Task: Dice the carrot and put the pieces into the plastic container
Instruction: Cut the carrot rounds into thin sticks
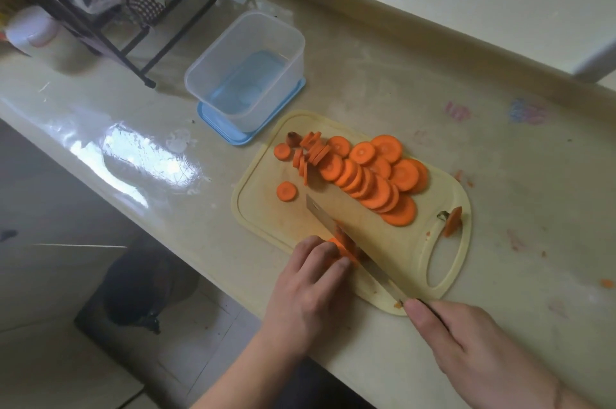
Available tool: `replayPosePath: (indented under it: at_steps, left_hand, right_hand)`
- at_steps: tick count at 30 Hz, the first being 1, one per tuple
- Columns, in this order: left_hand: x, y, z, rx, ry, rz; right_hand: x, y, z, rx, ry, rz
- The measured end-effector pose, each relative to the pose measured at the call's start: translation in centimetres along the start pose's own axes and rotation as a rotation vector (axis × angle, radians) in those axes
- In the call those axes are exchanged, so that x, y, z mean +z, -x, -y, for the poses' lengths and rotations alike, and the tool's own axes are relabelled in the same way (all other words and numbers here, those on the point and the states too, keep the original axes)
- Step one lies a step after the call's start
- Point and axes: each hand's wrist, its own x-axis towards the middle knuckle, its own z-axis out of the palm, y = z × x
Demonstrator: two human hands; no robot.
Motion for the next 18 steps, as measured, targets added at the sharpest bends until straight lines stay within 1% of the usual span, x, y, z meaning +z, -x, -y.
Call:
replayPosePath:
  at_steps: [4, 10, 14, 18]
  left_hand:
    - [0.1, 0.5, 0.3, -0.015, 0.012, 0.056]
    - [0.5, 0.5, 0.7, -0.018, 0.027, 0.054]
    - [0.4, 0.3, 0.7, 0.017, 0.018, 0.011]
    - [0.1, -0.1, 0.2, 0.033, 0.037, -0.038]
  right_hand:
    - [0.3, 0.9, -0.4, -0.009, 0.045, 0.004]
    - [0.4, 1.6, -1.6, 0.033, 0.100, 0.015]
    - [0.8, 0.6, -0.8, 0.016, 0.088, 0.031]
    - [1.7, -1.3, 0.8, -0.051, 0.094, 0.010]
